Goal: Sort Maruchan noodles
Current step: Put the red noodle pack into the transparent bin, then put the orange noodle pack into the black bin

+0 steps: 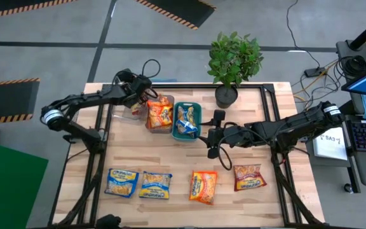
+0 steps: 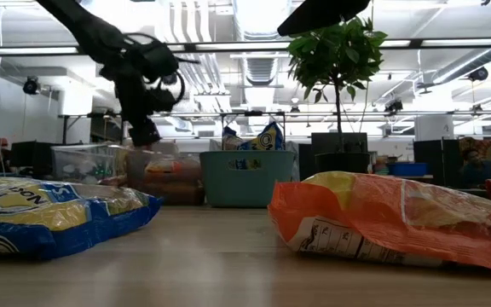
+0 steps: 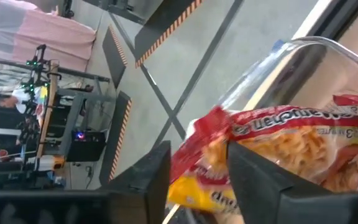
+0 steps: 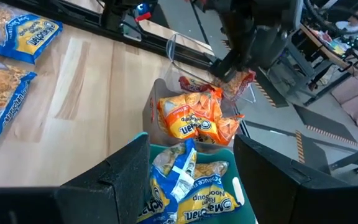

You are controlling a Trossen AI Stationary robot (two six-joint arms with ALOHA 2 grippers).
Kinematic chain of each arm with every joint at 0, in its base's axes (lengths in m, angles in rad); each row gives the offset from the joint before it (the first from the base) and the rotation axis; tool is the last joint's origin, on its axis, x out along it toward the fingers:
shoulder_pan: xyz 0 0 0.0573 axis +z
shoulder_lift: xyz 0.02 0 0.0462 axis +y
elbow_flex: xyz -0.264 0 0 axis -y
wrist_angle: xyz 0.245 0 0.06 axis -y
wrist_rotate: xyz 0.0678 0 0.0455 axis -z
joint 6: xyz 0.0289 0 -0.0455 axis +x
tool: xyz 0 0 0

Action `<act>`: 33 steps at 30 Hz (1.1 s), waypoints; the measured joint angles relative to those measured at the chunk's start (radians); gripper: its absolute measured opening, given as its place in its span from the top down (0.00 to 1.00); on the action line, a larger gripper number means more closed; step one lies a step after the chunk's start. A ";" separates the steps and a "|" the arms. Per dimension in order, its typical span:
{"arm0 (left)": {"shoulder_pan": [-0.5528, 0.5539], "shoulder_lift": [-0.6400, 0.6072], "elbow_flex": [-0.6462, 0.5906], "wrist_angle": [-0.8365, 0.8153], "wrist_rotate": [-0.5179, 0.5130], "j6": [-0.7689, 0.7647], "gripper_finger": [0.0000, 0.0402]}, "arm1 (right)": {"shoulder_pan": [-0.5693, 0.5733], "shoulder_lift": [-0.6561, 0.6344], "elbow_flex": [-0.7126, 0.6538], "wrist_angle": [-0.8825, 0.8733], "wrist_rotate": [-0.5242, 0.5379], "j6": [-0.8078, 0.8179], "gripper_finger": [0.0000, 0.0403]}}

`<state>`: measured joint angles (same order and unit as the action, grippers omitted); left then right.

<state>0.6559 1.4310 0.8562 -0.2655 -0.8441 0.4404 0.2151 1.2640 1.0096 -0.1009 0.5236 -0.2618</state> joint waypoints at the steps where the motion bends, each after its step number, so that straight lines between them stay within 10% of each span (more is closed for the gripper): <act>1: -0.007 -0.017 0.000 -0.015 -0.002 -0.012 0.63 | 0.000 0.000 0.000 0.000 0.000 0.002 0.45; 6: -0.083 -0.129 0.000 -0.154 0.050 -0.174 0.54 | 0.000 0.000 0.000 0.000 0.000 0.068 0.45; 14: -0.340 -0.306 -0.053 -0.156 0.493 -0.469 0.53 | 0.000 0.000 -0.003 -0.088 -0.114 0.341 0.45; 33: -1.051 -0.350 -0.165 0.053 0.418 -0.798 0.60 | 0.086 0.217 0.035 -0.258 -0.872 1.218 0.51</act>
<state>-0.3952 1.0807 0.6910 -0.2121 -0.4260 -0.3573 0.3016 1.4814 1.0447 -0.3588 -0.3483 0.9559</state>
